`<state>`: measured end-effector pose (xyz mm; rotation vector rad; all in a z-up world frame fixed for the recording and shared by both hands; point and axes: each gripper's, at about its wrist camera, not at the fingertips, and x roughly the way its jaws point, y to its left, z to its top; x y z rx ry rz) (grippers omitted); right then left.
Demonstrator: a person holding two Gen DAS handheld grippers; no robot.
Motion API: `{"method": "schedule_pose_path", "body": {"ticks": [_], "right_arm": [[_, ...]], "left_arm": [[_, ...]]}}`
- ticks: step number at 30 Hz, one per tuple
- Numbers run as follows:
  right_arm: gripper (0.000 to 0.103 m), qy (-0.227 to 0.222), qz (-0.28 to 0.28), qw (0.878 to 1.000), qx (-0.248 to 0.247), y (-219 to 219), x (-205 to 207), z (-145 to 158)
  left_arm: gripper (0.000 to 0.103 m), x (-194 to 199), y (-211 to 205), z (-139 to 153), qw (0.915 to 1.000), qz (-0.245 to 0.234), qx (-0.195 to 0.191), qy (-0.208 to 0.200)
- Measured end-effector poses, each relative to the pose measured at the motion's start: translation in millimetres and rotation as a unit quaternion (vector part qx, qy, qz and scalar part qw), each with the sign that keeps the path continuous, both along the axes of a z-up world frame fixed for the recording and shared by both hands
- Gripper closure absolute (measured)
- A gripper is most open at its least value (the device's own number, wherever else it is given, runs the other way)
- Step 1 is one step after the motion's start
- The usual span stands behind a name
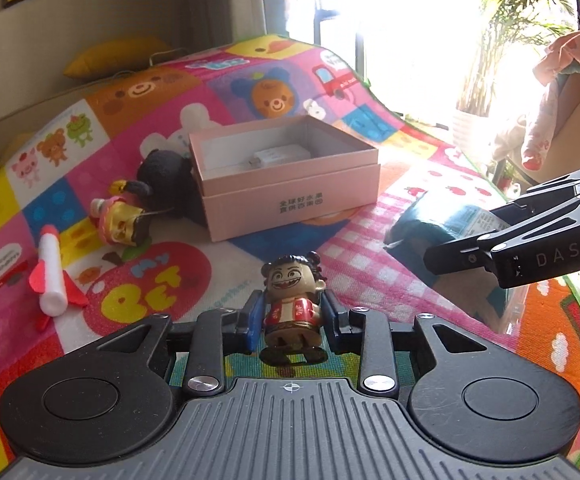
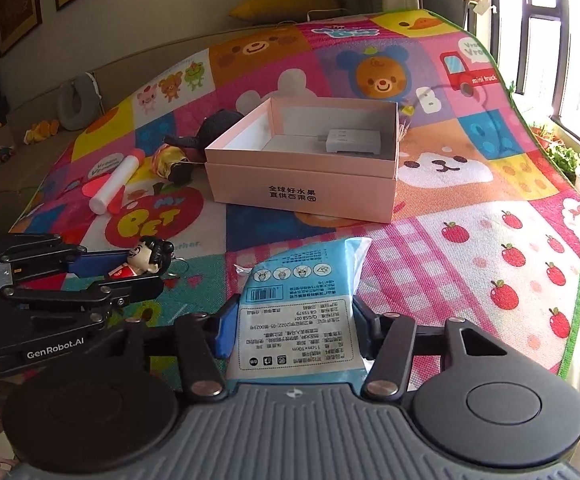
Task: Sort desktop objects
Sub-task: 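Carry the figurine with the left tool while the right tool lowers the wipes pack into the pink box, then grasp the black plush bear with the right tool while the left tool grasps the pink-lidded cupcake toy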
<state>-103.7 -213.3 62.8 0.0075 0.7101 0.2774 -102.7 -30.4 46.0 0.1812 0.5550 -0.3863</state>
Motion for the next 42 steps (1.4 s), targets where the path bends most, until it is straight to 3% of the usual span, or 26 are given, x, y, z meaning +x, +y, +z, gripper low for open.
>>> {"method": "schedule_pose_path", "body": {"ticks": [5, 10, 17, 20, 21, 22, 25, 27, 28, 33, 38, 42], "right_arm": [[0.048, -0.050, 0.005, 0.999, 0.019, -6.5, -15.5, 50.3], [0.048, -0.122, -0.009, 0.991, 0.052, -18.5, 0.5, 109.3], [0.048, -0.147, -0.065, 0.984, 0.074, -21.4, 94.5, 136.1], [0.046, -0.132, -0.089, 0.984, 0.084, -19.5, 141.5, 132.4], [0.043, -0.125, -0.087, 0.985, 0.081, -18.1, 158.2, 127.8], [0.033, -0.119, -0.088, 0.986, 0.077, -17.0, 168.3, 123.7], [0.032, -0.103, -0.098, 0.987, 0.077, -19.8, 179.0, 105.7], [0.032, -0.102, -0.093, 0.987, 0.080, -24.1, 174.3, 93.2], [0.032, -0.101, -0.093, 0.988, 0.075, -24.9, 172.4, 87.5], [0.032, -0.079, -0.088, 0.992, 0.045, -18.7, 172.7, 60.8], [0.048, -0.062, -0.091, 0.994, -0.021, 10.6, 192.1, 36.9], [0.049, 0.004, -0.117, 0.993, 0.014, 16.2, 221.3, 17.6]], "left_arm": [[0.068, -6.1, -4.3, 41.5, 0.9971, -0.008, 0.011, -0.075], [0.068, 22.2, -11.3, 87.3, 0.9883, 0.003, 0.018, -0.151], [0.068, 114.5, -24.0, 94.2, 0.9881, 0.017, 0.001, -0.153], [0.066, 156.4, -19.9, 91.5, 0.9916, 0.025, -0.036, -0.121], [0.058, 167.7, -16.2, 89.7, 0.9929, 0.023, -0.048, -0.107], [0.054, 174.0, -10.9, 88.0, 0.9931, 0.027, -0.056, -0.099], [0.032, 162.9, 10.7, 77.9, 0.9920, 0.051, -0.060, -0.099], [0.012, 142.1, 23.3, 61.3, 0.9932, 0.057, -0.041, -0.092], [0.010, 132.4, 28.0, 51.1, 0.9943, 0.057, -0.031, -0.084], [0.006, 98.6, 49.9, -0.8, 0.9980, 0.057, -0.013, -0.023], [0.005, 88.8, 70.9, -20.8, 0.9955, 0.090, -0.021, -0.023], [0.002, 84.2, 85.7, -21.9, 0.9941, 0.095, -0.045, -0.026]]}}
